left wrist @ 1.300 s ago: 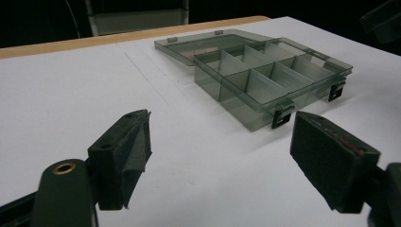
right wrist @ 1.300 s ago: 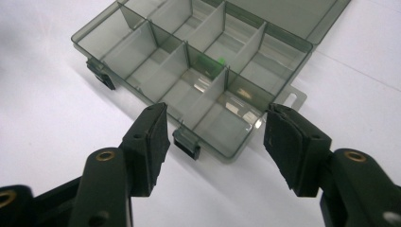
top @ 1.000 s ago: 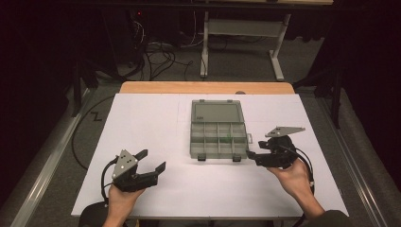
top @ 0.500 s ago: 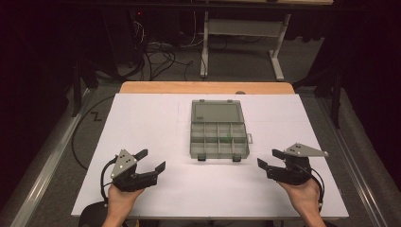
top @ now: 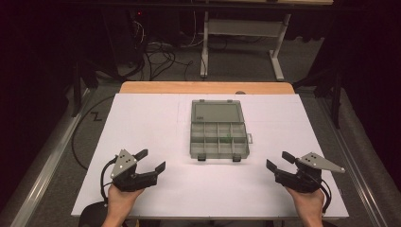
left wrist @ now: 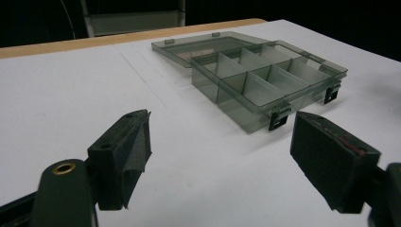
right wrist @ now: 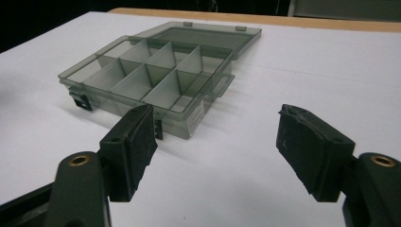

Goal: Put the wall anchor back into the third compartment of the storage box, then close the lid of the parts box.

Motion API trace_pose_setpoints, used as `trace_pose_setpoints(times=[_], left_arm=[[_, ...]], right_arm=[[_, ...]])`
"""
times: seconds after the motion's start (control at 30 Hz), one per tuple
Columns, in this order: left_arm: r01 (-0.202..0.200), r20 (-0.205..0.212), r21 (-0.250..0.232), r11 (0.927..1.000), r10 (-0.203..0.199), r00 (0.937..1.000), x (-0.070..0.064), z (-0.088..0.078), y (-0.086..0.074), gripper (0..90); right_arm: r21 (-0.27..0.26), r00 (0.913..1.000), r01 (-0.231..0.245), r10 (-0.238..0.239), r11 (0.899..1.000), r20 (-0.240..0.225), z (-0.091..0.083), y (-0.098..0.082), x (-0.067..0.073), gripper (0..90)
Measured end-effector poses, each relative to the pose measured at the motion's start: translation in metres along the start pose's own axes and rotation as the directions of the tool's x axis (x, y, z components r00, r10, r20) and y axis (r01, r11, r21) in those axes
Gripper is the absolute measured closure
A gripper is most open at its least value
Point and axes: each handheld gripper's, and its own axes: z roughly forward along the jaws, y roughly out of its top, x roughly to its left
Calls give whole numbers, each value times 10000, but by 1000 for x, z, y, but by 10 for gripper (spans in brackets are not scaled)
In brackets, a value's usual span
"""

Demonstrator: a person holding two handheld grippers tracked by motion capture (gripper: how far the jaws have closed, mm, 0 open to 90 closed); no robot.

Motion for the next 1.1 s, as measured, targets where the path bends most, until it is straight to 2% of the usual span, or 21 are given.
trace_pose_setpoints(times=[0.07, 0.13, 0.23, 0.33, 0.47, 0.8, 0.97, 1.1], left_arm=[[-18, 17, -20, 10000, 18, 10000, 0, 0, 0, 215], [-275, -32, 41, 9996, 276, 9996, -1, 1, 0, 215], [-382, 22, 22, 9993, 382, 9993, -3, 1, 1, 215], [-269, 14, -66, 9996, 269, 9996, -1, -1, 1, 216], [-228, 38, -35, 9997, 229, 9997, -1, 0, 1, 215], [-109, -61, 53, 9999, 110, 9999, -1, 2, 2, 218], [-75, -57, -9, 10000, 75, 10000, -1, 2, 5, 220], [255, -7, -103, 9996, -255, 9997, 2, 2, 7, 222]], right_arm=[[-179, 9999, -128, 129, 9998, 56, -2, -3, -1, 304], [-328, 9997, -224, 227, 9992, 85, -2, -6, 1, 302], [-313, 9995, -303, 307, 9990, 107, 0, -11, 3, 302], [-453, 9996, -224, 232, 9987, 165, 1, -12, 3, 296], [-588, 9988, -450, 460, 9973, 161, -1, -13, 1, 292], [-542, 9968, -801, 803, 9953, 8, 0, -10, -3, 275], [-425, 9966, -815, 818, 9958, 61, 0, -4, -5, 272], [-128, 9970, -754, 752, 9971, -199, 4, 3, -4, 295]])
